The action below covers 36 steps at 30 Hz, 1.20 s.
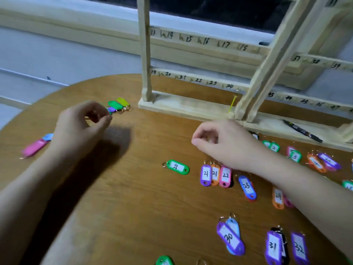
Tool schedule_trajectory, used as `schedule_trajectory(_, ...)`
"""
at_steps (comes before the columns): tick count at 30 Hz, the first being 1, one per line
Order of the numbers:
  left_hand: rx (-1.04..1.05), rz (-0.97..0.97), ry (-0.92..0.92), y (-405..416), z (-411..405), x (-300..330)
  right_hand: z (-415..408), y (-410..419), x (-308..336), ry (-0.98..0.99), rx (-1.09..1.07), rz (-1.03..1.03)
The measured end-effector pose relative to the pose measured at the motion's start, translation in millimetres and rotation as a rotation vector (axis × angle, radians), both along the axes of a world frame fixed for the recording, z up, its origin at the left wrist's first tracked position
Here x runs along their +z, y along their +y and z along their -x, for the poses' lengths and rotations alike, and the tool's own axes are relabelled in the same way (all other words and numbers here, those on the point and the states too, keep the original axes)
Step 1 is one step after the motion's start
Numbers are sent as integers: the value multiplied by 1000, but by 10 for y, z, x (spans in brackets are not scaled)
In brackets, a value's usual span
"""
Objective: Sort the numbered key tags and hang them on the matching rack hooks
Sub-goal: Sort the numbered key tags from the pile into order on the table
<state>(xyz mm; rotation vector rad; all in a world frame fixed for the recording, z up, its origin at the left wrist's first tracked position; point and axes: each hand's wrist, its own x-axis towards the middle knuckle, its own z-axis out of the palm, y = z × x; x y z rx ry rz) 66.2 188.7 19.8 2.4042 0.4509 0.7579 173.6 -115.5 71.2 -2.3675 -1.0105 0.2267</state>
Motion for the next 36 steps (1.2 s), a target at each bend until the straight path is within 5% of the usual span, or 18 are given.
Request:
schedule_trajectory(6, 243, 0, -70, 563, 105, -75, -171, 956, -167, -74, 59, -46)
schedule_trajectory(12, 189, -207, 197, 504, -45, -162, -362, 1841, -394, -127, 60, -38)
schedule_trajectory(20, 133, -273, 155, 553, -91, -234, -434, 2320, -553, -368, -72, 97)
schedule_trajectory(29, -14, -140, -44, 475, -140, -192, -482, 2089, -535, -218, -79, -9)
schedule_trajectory(36, -84, -71, -97, 418, -182, -214, -454, 1796, -471, 182, -109, -252)
